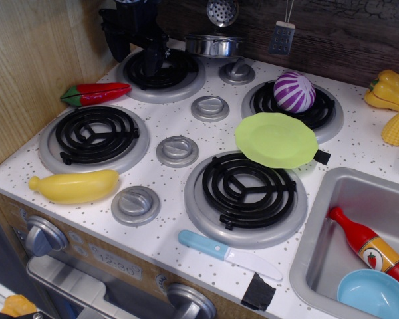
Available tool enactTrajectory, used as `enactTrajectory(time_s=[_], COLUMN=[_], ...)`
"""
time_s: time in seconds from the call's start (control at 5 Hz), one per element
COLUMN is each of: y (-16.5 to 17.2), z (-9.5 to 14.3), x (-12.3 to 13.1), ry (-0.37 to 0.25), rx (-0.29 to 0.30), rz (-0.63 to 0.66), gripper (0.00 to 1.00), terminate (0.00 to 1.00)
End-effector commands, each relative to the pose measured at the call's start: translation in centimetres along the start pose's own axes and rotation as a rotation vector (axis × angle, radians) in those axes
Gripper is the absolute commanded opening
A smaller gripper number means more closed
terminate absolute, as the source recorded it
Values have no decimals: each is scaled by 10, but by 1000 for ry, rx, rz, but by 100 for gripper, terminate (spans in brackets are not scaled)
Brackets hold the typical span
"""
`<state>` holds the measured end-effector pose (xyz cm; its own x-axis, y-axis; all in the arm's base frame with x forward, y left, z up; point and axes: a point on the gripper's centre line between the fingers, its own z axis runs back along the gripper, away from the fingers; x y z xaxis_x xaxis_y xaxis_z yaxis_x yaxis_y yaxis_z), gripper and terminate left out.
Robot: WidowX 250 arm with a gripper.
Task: Put banana on plate
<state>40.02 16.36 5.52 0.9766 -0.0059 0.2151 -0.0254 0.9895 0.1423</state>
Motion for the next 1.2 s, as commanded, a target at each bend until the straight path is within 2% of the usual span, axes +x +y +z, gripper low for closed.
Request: enactTrajectory(time_s=[0.0,0.2,0.4,0.6,0.8,1.0], y=[0,-13,-36,-50,-57,-73], z=[0,27,47,57,70,73], x=[0,-11,-30,-57,-86,-113], ry=[0,10,3,-36,-5,-7], rx=[0,-25,-42,-48,-127,-52], rz=[0,-67,-75,-185,-360,-407], gripper=[100,100,100,100,100,100], terminate=[0,0,0,0,0,0])
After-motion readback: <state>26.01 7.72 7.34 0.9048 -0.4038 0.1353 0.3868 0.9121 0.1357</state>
